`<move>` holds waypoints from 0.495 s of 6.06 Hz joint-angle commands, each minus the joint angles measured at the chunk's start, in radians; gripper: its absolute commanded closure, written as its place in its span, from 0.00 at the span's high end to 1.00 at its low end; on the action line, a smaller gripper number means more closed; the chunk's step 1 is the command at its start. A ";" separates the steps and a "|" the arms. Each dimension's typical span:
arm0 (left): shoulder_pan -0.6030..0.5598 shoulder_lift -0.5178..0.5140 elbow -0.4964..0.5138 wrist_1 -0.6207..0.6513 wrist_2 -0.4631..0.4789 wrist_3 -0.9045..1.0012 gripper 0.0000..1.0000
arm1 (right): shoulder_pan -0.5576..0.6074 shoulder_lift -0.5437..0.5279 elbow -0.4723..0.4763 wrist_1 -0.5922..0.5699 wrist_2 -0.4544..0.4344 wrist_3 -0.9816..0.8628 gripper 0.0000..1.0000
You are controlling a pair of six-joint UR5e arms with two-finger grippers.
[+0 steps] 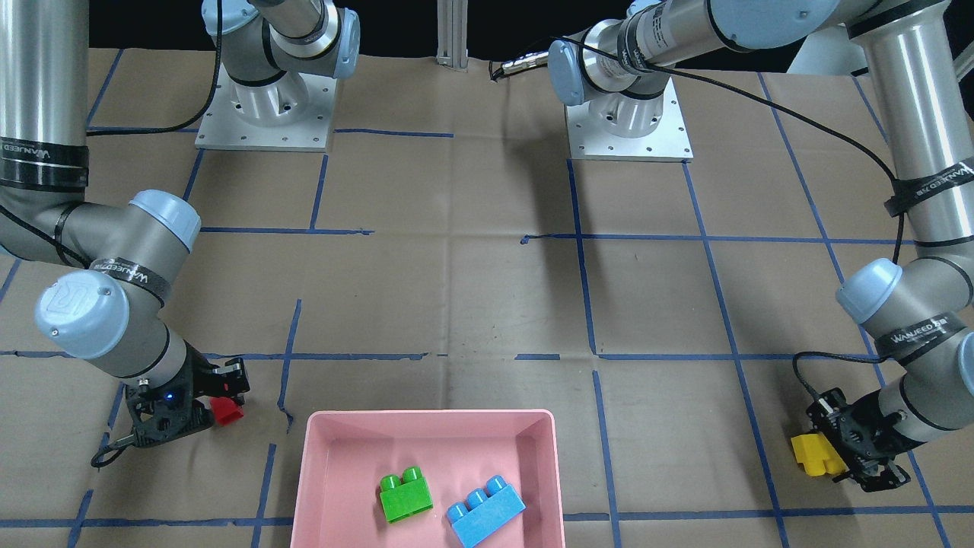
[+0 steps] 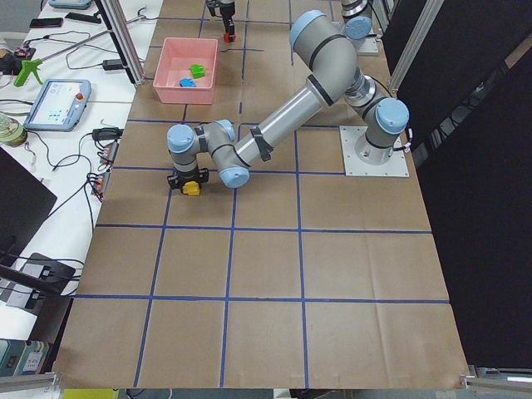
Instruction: Put all blocks into box
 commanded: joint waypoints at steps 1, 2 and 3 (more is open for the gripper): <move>-0.024 0.047 0.000 -0.030 0.003 -0.049 0.00 | 0.000 -0.008 -0.012 -0.004 -0.003 0.001 0.21; -0.108 0.109 0.005 -0.067 0.007 -0.089 0.00 | 0.003 -0.050 -0.064 0.036 -0.014 0.002 0.20; -0.202 0.149 0.005 -0.072 0.017 -0.144 0.00 | 0.014 -0.108 -0.181 0.211 -0.014 0.008 0.20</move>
